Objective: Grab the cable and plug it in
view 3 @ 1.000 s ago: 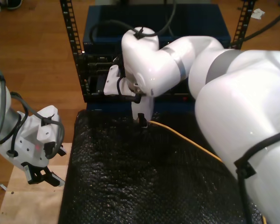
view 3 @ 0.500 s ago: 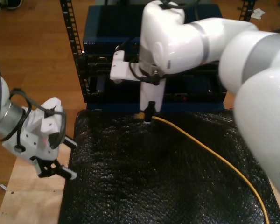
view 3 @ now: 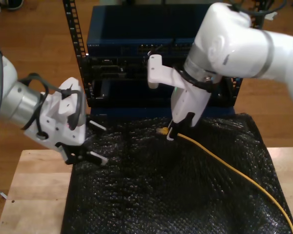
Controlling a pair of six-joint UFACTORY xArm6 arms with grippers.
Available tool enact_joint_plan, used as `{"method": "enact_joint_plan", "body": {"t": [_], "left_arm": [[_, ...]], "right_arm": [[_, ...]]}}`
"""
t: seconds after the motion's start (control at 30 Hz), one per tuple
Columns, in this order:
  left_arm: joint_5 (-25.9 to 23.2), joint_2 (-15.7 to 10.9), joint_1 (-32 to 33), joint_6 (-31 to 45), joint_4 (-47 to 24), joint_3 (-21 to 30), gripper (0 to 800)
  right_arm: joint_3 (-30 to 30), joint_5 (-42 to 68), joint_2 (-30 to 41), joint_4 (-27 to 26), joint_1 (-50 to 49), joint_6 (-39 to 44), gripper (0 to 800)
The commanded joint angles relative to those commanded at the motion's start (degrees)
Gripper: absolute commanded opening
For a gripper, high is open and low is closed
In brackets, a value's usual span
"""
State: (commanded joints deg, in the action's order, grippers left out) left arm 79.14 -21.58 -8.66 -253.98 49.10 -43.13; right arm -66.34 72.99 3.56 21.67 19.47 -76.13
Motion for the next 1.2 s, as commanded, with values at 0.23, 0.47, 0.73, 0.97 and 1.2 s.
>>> {"method": "enact_joint_plan", "body": {"t": [0.23, 0.47, 0.73, 0.97, 1.2], "left_arm": [[-0.09, 0.26, 2.20, -0.62, 5.10, -1.76, 800], [-0.18, 0.70, 5.54, -1.67, 8.35, -2.11, 800], [-0.35, 1.14, 7.38, -1.58, 12.22, -2.46, 800], [0.09, 1.41, 7.30, -1.41, 12.40, -2.37, 800], [2.02, 1.41, 7.30, -1.41, 12.40, -2.37, 798]], "right_arm": [[3.87, 1.49, 5.63, 4.75, -3.78, -3.43, 6], [4.04, 3.96, 7.03, 6.59, -4.75, -5.19, 10], [4.04, 5.27, 9.14, 6.86, -5.27, -5.19, 16], [3.96, 5.89, 10.02, 8.09, -5.45, -5.27, 17], [3.87, 7.12, 10.20, 9.32, -5.27, -5.27, 17]]}}
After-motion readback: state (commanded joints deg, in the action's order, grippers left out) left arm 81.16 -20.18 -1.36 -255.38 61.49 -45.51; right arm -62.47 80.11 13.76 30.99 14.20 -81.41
